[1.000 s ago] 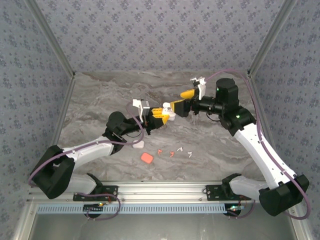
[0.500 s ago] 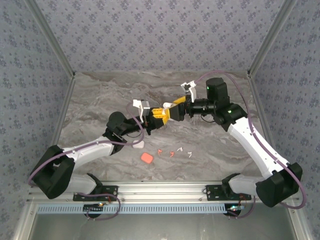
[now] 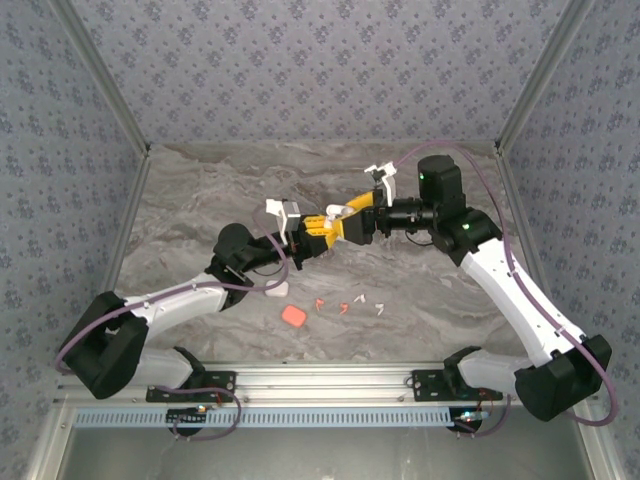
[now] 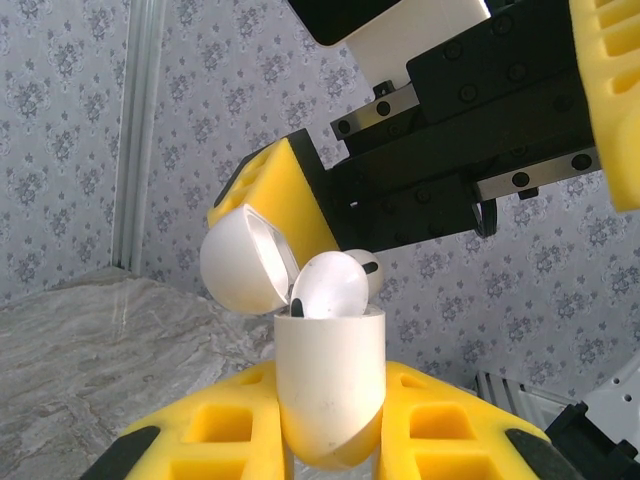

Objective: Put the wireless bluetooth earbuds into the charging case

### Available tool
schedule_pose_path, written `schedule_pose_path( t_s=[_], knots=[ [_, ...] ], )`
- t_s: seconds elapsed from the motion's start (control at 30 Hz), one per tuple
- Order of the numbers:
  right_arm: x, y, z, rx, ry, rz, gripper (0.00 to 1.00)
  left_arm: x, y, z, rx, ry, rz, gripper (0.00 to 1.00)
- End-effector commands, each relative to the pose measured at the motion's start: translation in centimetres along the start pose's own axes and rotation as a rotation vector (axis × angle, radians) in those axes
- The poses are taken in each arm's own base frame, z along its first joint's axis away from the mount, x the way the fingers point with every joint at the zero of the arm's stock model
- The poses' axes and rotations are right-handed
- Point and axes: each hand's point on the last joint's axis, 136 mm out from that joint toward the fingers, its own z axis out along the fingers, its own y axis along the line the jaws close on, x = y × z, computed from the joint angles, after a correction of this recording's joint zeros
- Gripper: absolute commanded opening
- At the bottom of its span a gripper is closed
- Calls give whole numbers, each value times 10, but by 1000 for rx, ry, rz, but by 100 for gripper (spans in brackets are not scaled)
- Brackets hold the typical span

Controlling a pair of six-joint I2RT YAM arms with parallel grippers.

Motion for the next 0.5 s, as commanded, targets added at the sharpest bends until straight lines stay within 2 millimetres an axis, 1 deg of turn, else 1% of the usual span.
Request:
schedule_pose_path(
  t_s=[0.0,0.17,0.3,0.37,0.4,0.47],
  knots=[
    [-6,12,-6,0,-9,-31,98,-19,-4,1,-3,-48,38,0],
    [-4,-5,-6,86,-5,-19,100,-19,-6,1,7,-48,37,0],
    [1,-18,-7,147,15,0,100,-20,-7,1,8,-50,37,0],
    [3,-23,-9,164,16,10,97,-20,-7,0,6,-51,38,0],
    [3,-24,-9,164,15,16,94,-20,-7,0,6,-52,39,0],
    [3,-24,-10,155,7,23,92,-20,-7,0,6,-51,39,0]
  ],
)
